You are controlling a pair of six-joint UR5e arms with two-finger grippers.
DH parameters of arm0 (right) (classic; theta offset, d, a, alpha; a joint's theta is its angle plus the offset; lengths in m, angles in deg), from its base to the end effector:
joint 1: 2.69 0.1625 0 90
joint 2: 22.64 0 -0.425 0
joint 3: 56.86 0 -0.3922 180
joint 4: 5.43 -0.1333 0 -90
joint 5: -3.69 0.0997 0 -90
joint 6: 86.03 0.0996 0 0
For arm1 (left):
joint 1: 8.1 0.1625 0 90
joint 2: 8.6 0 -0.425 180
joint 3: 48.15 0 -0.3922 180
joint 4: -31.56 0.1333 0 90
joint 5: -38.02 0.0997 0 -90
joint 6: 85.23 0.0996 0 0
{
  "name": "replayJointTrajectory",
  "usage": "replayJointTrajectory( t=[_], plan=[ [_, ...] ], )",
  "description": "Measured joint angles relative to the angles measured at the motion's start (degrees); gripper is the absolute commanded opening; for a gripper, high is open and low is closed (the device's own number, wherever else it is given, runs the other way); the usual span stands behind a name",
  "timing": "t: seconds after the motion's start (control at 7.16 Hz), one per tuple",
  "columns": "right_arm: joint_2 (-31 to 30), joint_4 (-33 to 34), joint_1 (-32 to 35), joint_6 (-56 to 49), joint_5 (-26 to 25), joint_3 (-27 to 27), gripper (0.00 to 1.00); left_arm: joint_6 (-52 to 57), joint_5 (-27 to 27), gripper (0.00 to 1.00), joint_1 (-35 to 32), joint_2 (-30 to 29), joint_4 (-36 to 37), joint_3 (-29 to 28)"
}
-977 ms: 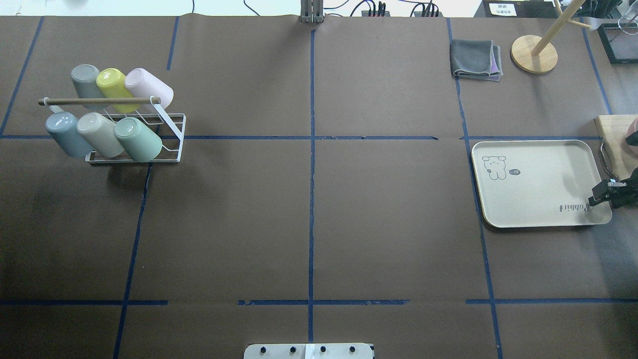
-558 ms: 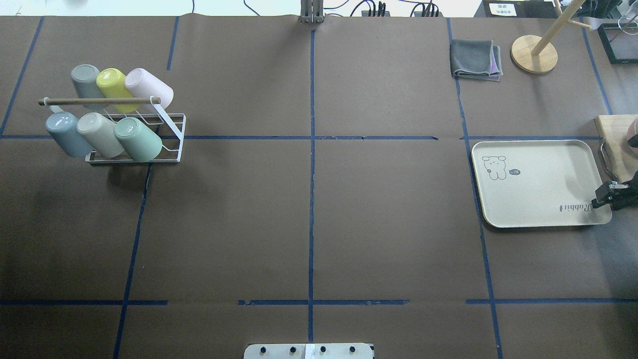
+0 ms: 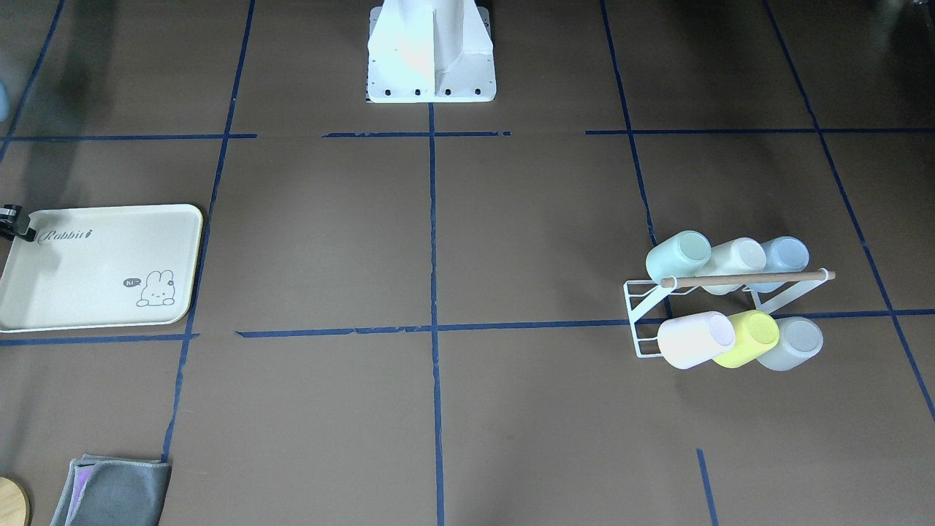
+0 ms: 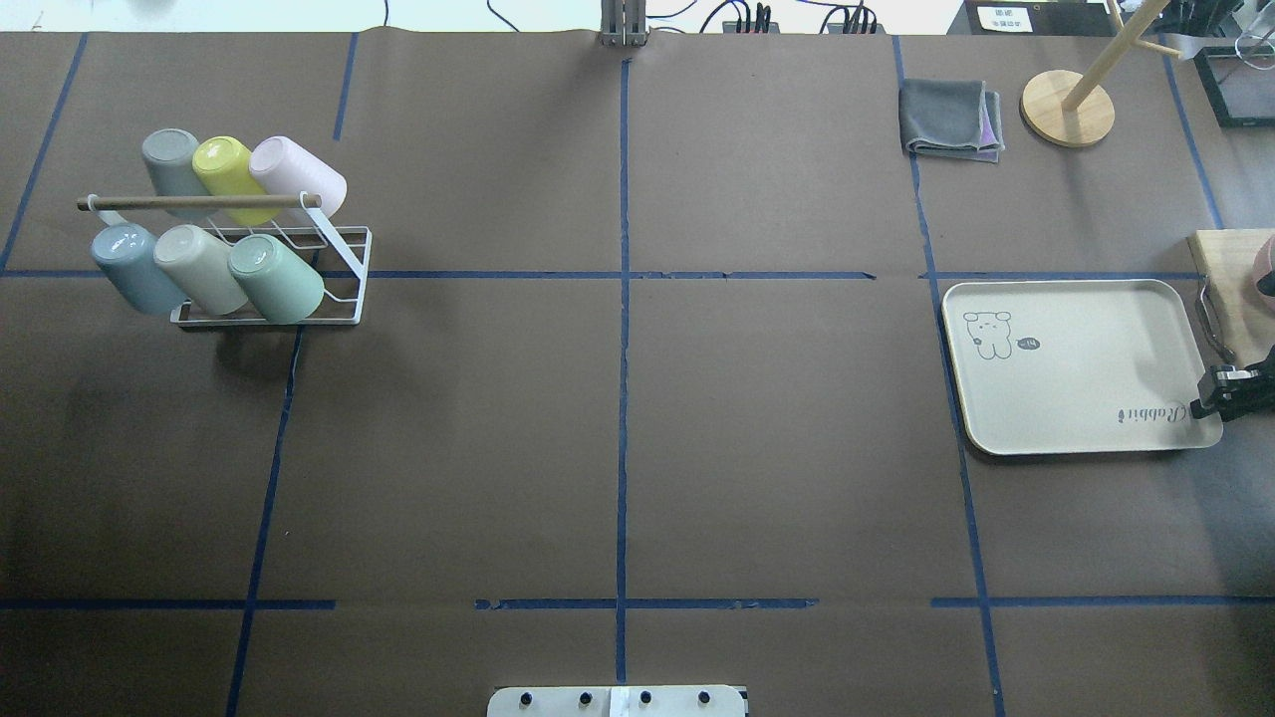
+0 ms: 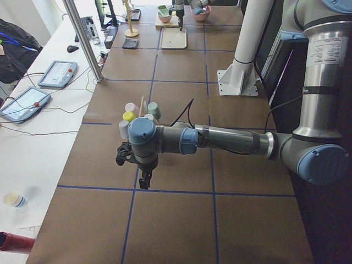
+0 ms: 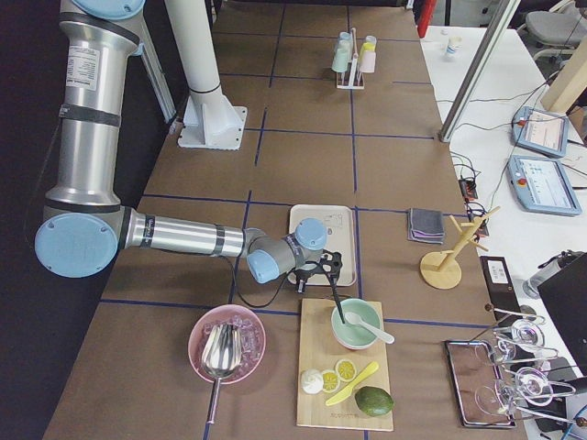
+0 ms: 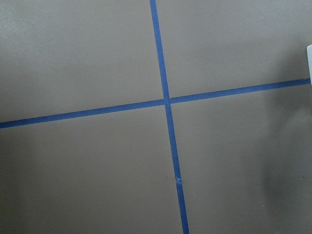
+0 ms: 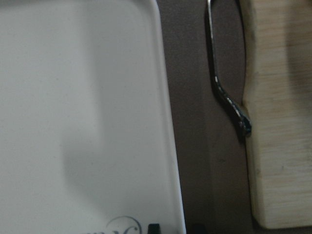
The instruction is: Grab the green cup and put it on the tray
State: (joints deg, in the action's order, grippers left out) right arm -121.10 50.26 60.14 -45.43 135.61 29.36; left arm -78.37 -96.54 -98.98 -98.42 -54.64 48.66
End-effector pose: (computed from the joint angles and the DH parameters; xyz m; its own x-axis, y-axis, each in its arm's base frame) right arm -0.1420 -0.4228 0.6972 0.6910 0.1090 0.7146 -0.0349 0.9924 -0.1176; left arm -0.0710 -0.4903 0.6082 0.7097 0.1428 -0.6899 -0.0699 0.9887 0.1327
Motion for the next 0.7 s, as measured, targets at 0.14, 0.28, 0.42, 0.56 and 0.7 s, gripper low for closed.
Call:
replayJointTrajectory(
  t=[0.14, 0.28, 0.42, 0.56, 0.7],
  plan=[
    [0.0, 0.0, 0.0, 0.0, 0.0, 0.1, 0.00, 0.0, 0.0, 1.00, 0.0, 0.0, 0.0, 0.0],
    [-0.1, -0.1, 0.0, -0.1, 0.0, 0.2, 0.00, 0.0, 0.0, 1.00, 0.0, 0.0, 0.1, 0.0],
    [-0.1, -0.7, 0.2, -0.1, 0.1, 0.5, 0.00, -0.1, 0.0, 1.00, 0.0, 0.0, 0.1, 0.0],
    [-0.3, -2.9, 0.5, -0.1, 0.2, 0.7, 0.00, -0.1, 0.0, 1.00, 0.0, -0.1, 0.1, 0.0],
    [-0.7, -6.5, 1.3, 0.1, 0.3, 0.8, 0.00, -0.1, 0.0, 1.00, 0.0, -0.1, 0.1, 0.0]
  ],
)
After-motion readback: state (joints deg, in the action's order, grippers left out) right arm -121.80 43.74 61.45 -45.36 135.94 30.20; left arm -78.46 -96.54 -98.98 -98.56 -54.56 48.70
